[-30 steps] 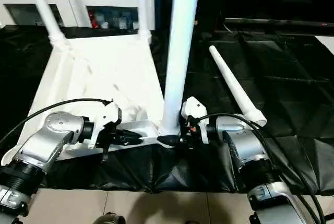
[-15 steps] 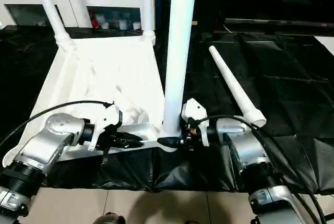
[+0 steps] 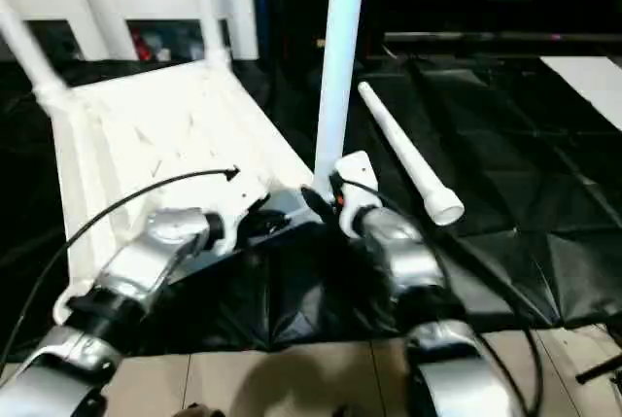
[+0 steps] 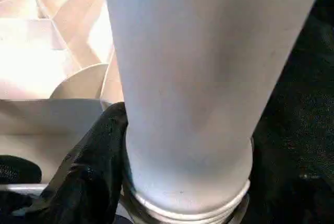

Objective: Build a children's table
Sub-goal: Rotate leg to tighten

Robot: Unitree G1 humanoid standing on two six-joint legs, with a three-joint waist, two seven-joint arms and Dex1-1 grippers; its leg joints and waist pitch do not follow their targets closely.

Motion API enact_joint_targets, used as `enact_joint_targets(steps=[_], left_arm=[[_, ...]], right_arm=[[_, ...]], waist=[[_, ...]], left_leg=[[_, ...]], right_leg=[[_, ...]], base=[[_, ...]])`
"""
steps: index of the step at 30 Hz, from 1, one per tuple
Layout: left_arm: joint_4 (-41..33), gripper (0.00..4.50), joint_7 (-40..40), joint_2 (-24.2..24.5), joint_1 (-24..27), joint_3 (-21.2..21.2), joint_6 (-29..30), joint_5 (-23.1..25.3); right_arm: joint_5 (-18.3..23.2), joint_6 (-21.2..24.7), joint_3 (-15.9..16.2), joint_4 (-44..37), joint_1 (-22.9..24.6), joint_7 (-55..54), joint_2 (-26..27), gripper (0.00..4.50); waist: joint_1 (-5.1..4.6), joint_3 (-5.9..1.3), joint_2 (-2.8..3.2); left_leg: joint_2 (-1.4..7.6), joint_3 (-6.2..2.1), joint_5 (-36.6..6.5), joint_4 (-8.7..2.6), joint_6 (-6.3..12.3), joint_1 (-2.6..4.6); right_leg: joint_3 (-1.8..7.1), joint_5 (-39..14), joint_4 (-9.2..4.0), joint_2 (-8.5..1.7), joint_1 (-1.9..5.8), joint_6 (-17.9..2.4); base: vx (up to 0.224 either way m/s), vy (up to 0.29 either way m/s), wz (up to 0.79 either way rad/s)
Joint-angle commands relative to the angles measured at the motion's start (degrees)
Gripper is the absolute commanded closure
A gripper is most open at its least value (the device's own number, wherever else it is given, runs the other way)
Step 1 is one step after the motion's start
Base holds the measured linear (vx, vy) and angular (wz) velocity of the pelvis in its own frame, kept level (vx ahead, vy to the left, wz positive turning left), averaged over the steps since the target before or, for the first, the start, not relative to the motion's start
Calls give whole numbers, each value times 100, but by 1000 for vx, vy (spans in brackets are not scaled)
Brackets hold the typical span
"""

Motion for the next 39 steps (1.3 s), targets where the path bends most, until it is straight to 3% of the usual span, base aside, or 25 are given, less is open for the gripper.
enact_joint_targets(steps=[1,7,10,13,17,18,23,25,26,31,32,39], left_arm=[[-133,450,183,-330,-275,-42,-292,-98],[-331,450,-354,-81,-91,-125,-474,-207],[-433,450,-736,115,-4,-148,-567,-315],[-521,450,-1113,295,62,-143,-659,-413],[-754,450,-1887,670,180,-173,-700,-614],[-791,450,-2020,733,208,-192,-703,-643],[-896,450,-2376,918,306,-234,-725,-723],[-954,450,-2555,1007,357,-244,-698,-771],[-1010,450,-2682,1079,397,-248,-676,-817],[-1126,450,-2951,1239,476,-254,-570,-906],[-1145,450,-2995,1275,492,-262,-540,-909],[-1193,450,-3018,1308,522,-263,-488,-923]], right_arm=[[-2,-13,429,24,-57,521,558,122],[31,-158,410,92,-85,856,302,63],[18,-242,486,-33,-27,1187,54,63],[47,-302,545,-211,56,1652,-200,63],[147,-295,684,-682,244,2697,-743,63],[176,-281,707,-759,278,2868,-818,63],[341,-133,798,-1106,437,3535,-1065,63],[430,-50,864,-1304,534,3876,-1194,63],[506,22,912,-1488,620,4118,-1291,89],[584,186,1016,-1804,768,4470,-1456,108],[577,202,1035,-1831,788,4515,-1472,133],[584,300,1083,-1922,825,4569,-1458,173]], waist=[[24,-439,-68],[24,-438,-49],[9,-447,-43],[26,-452,-41],[98,-465,-41],[107,-470,-16],[193,-475,-6],[214,-475,-7],[231,-479,-14],[300,-467,-12],[312,-459,-17],[290,-443,-32]], left_leg=[[-3,11,-2073,-426,120,74],[3,18,-2034,-430,153,62],[12,7,-2037,-441,164,45],[33,39,-1993,-421,217,87],[53,43,-1791,-421,275,77],[55,49,-1717,-419,297,70],[78,71,-1688,-409,293,116],[81,71,-1613,-410,290,106],[77,68,-1594,-408,301,95],[89,74,-1639,-414,295,99],[89,72,-1727,-423,245,114],[74,46,-1922,-449,112,105]], right_leg=[[72,-2877,-529,-120,299,-634],[93,-2649,-497,-133,318,-781],[92,-2530,-472,-132,341,-819],[130,-2225,-441,-122,311,-1019],[141,-1798,-375,-116,363,-1159],[142,-1658,-351,-108,364,-1207],[158,-1500,-328,-102,331,-1324],[162,-1392,-312,-98,343,-1341],[157,-1400,-305,-101,364,-1330],[166,-1556,-318,-109,339,-1286],[167,-1701,-334,-112,329,-1250],[166,-2200,-386,-128,326,-1026]], base=[[0,0,0],[0,0,0],[0,0,0],[0,0,0],[0,0,0],[0,0,0],[0,0,0],[0,0,0],[0,0,0],[0,0,0],[0,0,0],[0,0,0]])
